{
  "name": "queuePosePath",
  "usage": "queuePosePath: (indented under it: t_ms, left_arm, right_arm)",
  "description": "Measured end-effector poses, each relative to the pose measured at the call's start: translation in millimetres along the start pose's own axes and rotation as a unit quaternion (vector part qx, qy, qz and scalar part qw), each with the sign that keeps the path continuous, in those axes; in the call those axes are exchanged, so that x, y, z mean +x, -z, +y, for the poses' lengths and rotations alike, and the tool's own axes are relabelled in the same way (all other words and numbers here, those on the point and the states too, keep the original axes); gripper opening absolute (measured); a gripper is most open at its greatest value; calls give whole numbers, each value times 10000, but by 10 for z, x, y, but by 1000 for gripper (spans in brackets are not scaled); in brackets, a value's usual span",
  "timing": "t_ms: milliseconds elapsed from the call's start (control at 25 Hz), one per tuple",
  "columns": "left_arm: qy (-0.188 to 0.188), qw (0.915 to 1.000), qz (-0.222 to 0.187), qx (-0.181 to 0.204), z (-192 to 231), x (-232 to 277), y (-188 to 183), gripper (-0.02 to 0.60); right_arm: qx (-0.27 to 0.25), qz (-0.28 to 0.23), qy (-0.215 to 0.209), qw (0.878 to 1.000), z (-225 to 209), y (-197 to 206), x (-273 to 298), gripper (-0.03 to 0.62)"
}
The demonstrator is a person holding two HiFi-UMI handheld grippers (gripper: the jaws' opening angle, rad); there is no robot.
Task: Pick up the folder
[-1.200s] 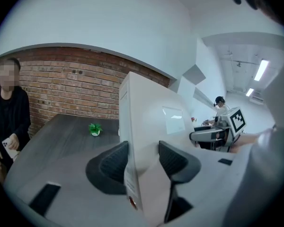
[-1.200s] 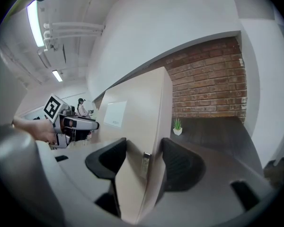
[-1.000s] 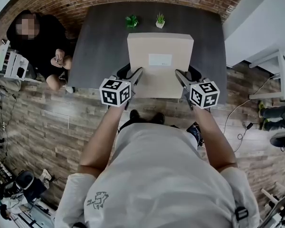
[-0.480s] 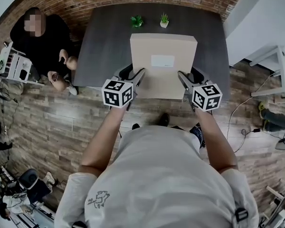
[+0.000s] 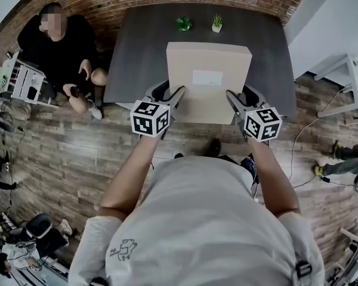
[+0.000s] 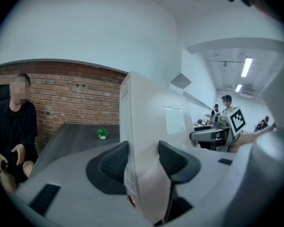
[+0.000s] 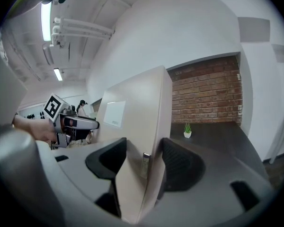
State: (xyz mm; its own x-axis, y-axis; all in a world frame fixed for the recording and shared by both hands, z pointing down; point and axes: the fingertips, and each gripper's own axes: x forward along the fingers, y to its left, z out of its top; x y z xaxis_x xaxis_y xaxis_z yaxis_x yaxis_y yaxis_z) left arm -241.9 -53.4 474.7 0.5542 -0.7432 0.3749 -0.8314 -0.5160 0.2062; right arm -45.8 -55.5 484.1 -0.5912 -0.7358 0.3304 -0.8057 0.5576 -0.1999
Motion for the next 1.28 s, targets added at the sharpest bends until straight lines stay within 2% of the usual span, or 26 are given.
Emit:
queuePosePath:
  t_ms: [280, 720, 1280]
  left_arm:
    - [-1, 9999, -145, 94, 102, -478, 125, 218]
    - [207, 9990, -332, 224, 153, -922, 299, 218]
    - [282, 9974, -507, 424, 125, -1101, 232, 217]
  right_arm:
    - [-129, -104, 48, 9999, 493, 63, -69, 239]
    - [-302, -276, 242, 9989, 1001, 192, -254, 239]
    - [-487, -468, 360, 9971, 1180, 114, -380, 238]
